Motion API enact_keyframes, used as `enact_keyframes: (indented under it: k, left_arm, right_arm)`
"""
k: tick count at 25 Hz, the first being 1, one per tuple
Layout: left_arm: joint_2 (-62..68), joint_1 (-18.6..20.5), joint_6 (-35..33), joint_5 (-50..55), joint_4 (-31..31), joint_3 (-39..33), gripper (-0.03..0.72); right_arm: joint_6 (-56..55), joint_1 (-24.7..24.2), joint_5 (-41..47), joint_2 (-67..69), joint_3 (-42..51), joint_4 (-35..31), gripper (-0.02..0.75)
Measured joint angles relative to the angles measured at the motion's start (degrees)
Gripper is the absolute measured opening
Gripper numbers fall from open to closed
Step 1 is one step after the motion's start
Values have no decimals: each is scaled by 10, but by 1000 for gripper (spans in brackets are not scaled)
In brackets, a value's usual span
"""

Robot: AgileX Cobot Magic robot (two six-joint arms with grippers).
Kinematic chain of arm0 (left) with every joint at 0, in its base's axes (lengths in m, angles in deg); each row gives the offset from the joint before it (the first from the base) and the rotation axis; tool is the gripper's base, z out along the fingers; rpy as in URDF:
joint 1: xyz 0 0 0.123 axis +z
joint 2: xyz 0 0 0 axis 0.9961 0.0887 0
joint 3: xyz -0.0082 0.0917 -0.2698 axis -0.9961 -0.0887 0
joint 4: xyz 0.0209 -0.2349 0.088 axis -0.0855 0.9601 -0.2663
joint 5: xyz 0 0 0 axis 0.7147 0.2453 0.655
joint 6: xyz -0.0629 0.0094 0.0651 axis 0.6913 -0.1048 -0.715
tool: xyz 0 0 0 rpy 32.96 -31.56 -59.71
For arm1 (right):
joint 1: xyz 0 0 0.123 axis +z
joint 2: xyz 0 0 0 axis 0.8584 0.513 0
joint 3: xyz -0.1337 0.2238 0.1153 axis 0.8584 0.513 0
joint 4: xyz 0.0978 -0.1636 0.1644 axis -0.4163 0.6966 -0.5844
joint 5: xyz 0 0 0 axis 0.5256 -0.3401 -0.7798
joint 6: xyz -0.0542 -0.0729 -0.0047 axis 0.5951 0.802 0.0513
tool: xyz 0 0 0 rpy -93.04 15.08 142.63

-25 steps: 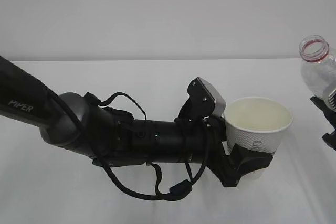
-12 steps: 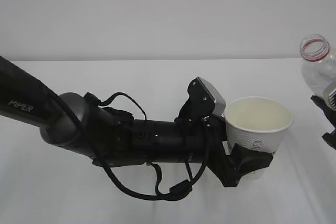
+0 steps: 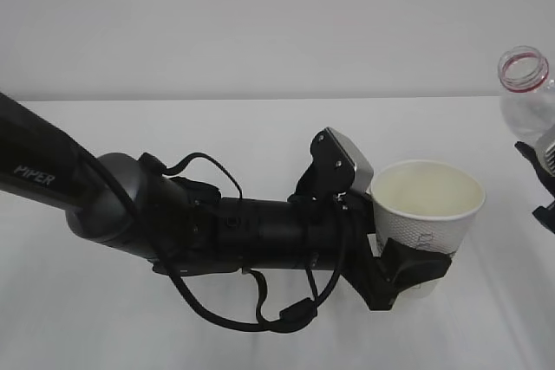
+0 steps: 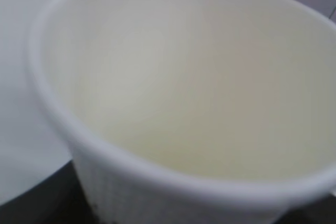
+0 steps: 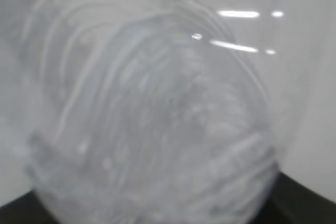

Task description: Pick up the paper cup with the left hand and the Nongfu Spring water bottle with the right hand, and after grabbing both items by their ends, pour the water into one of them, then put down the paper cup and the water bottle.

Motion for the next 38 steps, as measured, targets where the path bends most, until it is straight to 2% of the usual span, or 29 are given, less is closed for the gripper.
enact_keyframes:
  k: [6,19,31,38]
  left_arm:
    - [0,0,0,-1,-17,0,534]
    - [0,-6,5,-28,-21,0,534]
    - [0,-6,20,-29,-47,0,534]
    - [0,-6,21,-30,-48,0,534]
  right_arm:
    - [90,0,-13,0,0,0,464]
    - [171,0,-13,0,0,0,464]
    - [258,0,-13,0,0,-30,464]
    - [285,0,-49,0,0,-30,463]
